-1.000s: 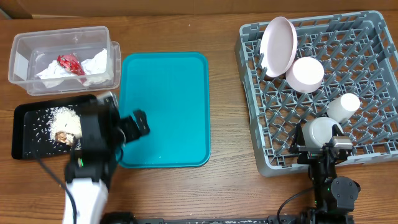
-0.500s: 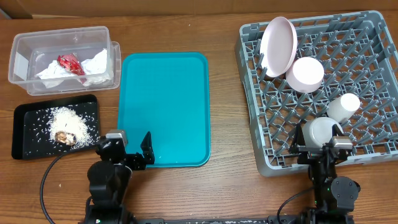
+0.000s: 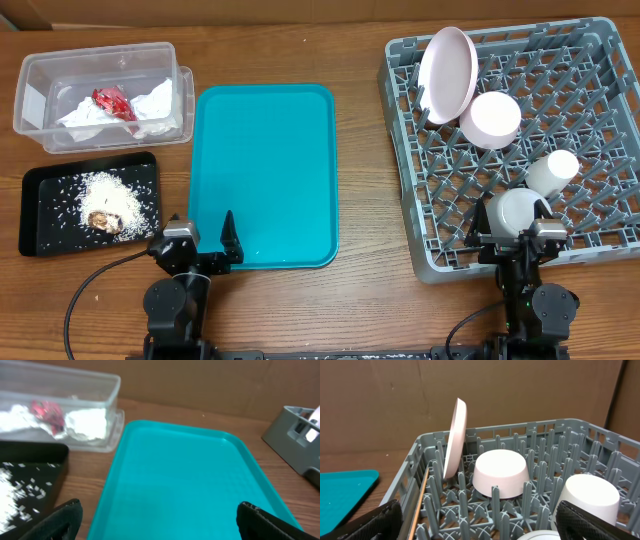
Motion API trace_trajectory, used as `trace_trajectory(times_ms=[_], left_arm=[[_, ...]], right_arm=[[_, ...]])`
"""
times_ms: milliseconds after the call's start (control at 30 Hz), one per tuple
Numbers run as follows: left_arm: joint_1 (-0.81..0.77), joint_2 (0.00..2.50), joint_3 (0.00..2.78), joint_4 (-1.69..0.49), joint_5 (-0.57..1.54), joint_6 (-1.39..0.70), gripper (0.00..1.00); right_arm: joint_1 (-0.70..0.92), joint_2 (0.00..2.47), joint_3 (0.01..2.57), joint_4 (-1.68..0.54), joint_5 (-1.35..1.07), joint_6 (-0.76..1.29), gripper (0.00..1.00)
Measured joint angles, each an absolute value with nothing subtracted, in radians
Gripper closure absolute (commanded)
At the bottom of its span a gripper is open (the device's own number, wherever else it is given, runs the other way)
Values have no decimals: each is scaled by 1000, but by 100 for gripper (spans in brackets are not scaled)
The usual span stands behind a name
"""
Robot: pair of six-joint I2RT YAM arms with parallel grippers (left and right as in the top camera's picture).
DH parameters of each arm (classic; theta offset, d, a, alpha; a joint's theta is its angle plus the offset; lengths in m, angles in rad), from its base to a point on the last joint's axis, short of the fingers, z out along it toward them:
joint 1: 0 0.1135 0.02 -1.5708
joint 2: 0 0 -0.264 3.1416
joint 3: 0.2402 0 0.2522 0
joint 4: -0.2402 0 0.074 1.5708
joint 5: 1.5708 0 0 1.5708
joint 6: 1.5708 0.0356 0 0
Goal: Sort waste into correct bins and load items into the dishwasher
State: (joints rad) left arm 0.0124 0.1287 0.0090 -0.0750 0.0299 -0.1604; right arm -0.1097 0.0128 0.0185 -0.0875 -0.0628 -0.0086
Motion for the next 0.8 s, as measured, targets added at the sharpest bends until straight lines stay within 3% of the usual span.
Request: trace_trajectory(times_ms=[800], left_arm=[[12,17,9,-77,6,-44,0]], right_arm=[[-110,13,19,-87,-63,-9,0]])
